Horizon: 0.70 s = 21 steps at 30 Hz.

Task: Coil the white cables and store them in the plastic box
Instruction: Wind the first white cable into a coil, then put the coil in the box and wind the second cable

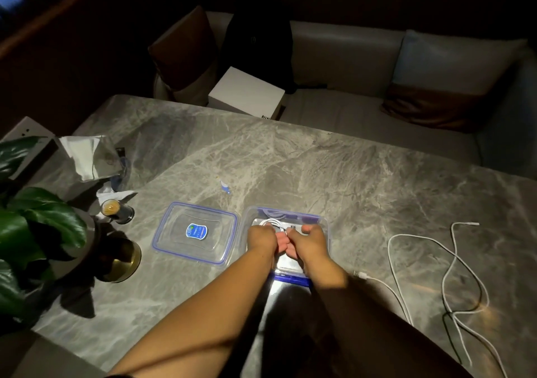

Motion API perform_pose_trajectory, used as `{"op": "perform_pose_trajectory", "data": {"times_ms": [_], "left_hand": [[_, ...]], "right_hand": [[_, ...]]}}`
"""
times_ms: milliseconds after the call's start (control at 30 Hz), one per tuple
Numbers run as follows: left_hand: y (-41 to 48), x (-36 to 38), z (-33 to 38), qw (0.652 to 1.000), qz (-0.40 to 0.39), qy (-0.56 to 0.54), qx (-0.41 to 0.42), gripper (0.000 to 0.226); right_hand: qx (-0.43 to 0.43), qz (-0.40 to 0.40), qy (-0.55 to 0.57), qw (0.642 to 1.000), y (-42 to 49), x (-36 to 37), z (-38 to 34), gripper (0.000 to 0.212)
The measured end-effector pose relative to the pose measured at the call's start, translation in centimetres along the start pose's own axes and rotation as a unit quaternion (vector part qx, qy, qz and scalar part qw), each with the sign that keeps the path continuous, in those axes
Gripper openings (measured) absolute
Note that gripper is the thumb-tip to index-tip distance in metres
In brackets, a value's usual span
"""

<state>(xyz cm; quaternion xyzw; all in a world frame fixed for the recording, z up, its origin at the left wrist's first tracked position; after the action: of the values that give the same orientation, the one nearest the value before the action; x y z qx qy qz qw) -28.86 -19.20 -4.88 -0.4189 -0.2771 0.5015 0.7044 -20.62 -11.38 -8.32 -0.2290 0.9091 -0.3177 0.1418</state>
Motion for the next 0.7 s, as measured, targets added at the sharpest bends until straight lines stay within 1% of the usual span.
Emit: {"op": "perform_pose_trajectory", "data": {"times_ms": [67,133,200,267,300,367,467,533,567,600,667,700], "left_hand": [[-0.8,-0.3,0.3,0.999,-0.011,0.034,0.032,0.027],[-1.7,-0.7,0.7,0.993,-0.026,0.090,0.076,0.033],[-2.5,-1.3,1.0,0.976,-0.035,0.164,0.143,0.039],[-3.2,-1.7,1.6,0.934,-0.029,0.269,0.235,0.035],[-3.7,-2.0,1.8,0.913,-0.031,0.307,0.267,0.030],[-5.4,-2.3,2.2,0.880,-0.039,0.364,0.303,0.022],[-7.2,-3.0,2.3,0.825,-0.034,0.441,0.352,0.021],[-8.1,-3.6,2.3,0.789,-0.035,0.486,0.375,0.028],[-8.5,-3.8,2.1,0.766,-0.043,0.513,0.385,0.035],[-9.0,-3.9,2.0,0.735,-0.057,0.546,0.397,0.045],[-9.7,-3.9,1.5,0.654,-0.073,0.620,0.428,0.064],[-10.1,-3.9,1.2,0.618,-0.073,0.650,0.436,0.068]], "right_hand": [[-0.026,0.003,-0.048,0.999,-0.8,-0.6,-0.9,0.027],[-0.049,-0.001,-0.105,0.993,-1.9,-1.2,-1.8,0.032],[-0.078,-0.005,-0.159,0.984,-3.2,-2.0,-2.9,0.039],[-0.113,-0.025,-0.203,0.972,-4.4,-2.6,-3.7,0.040],[-0.128,-0.034,-0.228,0.964,-5.0,-2.8,-4.1,0.041],[-0.157,-0.048,-0.295,0.941,-6.1,-3.2,-4.7,0.044],[-0.191,-0.059,-0.373,0.906,-8.1,-3.5,-5.3,0.052],[-0.221,-0.064,-0.414,0.881,-9.5,-3.6,-5.7,0.055],[-0.231,-0.070,-0.431,0.869,-10.1,-3.7,-5.7,0.056],[-0.236,-0.078,-0.448,0.859,-10.6,-3.7,-5.7,0.058],[-0.246,-0.089,-0.476,0.840,-11.6,-3.9,-5.7,0.064],[-0.252,-0.094,-0.493,0.828,-11.9,-4.0,-5.5,0.067]]}}
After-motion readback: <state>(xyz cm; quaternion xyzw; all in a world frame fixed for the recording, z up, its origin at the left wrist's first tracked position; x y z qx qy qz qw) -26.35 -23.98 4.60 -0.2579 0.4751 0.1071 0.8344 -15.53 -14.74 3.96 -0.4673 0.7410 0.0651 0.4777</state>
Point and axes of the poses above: each hand's wrist, its own y-axis towards the middle knuckle, its own x-axis out of the palm, z = x × y, the point moved 5 cm from there along y, towards the middle knuckle, and after that the axes turned 4 degrees about -x, right-handed, at the moved point
